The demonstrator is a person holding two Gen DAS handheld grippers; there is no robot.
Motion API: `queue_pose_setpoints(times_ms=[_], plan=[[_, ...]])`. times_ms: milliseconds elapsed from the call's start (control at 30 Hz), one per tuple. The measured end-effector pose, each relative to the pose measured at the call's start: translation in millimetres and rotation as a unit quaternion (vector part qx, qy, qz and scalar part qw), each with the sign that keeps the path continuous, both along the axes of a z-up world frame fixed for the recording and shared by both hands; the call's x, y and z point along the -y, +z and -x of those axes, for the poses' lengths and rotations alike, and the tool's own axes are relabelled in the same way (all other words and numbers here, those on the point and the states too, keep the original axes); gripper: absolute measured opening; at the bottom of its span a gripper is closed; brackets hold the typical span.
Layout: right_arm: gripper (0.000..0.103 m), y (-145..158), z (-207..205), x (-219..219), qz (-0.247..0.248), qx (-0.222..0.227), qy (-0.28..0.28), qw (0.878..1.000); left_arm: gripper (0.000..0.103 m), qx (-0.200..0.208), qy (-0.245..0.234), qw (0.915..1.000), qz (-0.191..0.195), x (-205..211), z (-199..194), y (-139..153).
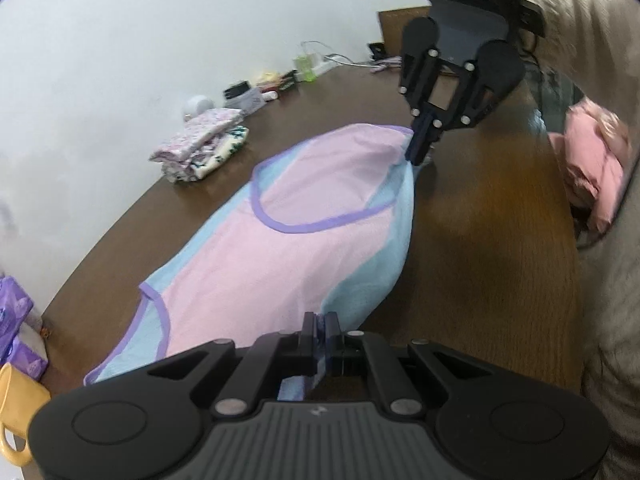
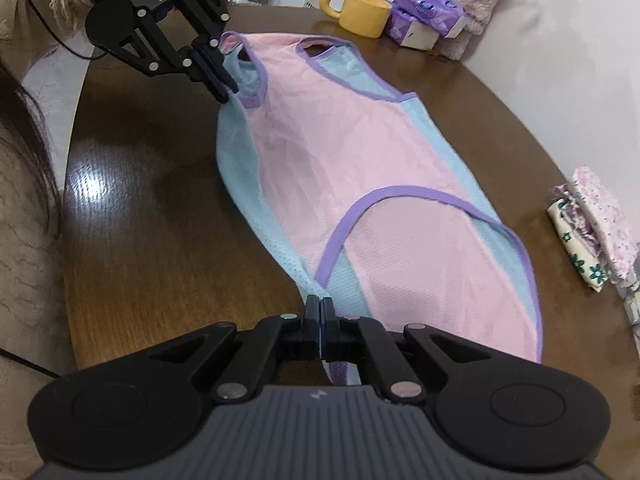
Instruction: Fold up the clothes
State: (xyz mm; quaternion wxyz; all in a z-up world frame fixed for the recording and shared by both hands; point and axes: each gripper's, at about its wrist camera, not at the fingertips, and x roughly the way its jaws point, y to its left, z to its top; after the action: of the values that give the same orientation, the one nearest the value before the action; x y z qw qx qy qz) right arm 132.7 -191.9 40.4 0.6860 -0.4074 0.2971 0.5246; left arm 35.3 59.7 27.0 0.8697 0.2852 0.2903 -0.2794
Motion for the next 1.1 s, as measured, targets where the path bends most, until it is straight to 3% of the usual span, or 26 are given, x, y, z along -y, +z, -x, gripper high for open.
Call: queue_pose_setpoints(times_ms=[200, 467, 633, 867, 967, 1033, 1100], plan=[[0.000, 11, -13, -3, -0.014, 0.025, -0.010, 1.000, 0.002, 0.012, 0.038, 0.9992, 0.005, -5, -20, 12], [0.000, 8, -50, -16, -0.004, 0.035, -0.021, 0.999, 0.002, 0.014, 0.061, 0.9978, -0.024, -5, -72, 9], [0.000, -8, -73, -23, 0.003, 0.027, -0.030, 0.999, 0.002, -0.008, 0.070, 0.9971, -0.029, -6, -101, -6], [0.000, -27, -96, -23, 0.001, -0.003, -0.047, 0.999, 0.004, -0.055, 0.100, 0.9935, 0.003, -19, -125, -17], [0.000, -32, -103, -20, -0.010, -0.016, -0.061, 0.998, 0.015, -0.057, 0.126, 0.9901, 0.024, -27, -128, -13], [0.002, -33, -108, -18, -0.017, -0.022, -0.078, 0.997, 0.031, -0.044, 0.149, 0.9873, 0.035, -31, -125, -8], [0.007, -31, -110, -11, -0.031, -0.024, -0.101, 0.994, 0.035, -0.027, 0.164, 0.9850, 0.047, -31, -118, -2]])
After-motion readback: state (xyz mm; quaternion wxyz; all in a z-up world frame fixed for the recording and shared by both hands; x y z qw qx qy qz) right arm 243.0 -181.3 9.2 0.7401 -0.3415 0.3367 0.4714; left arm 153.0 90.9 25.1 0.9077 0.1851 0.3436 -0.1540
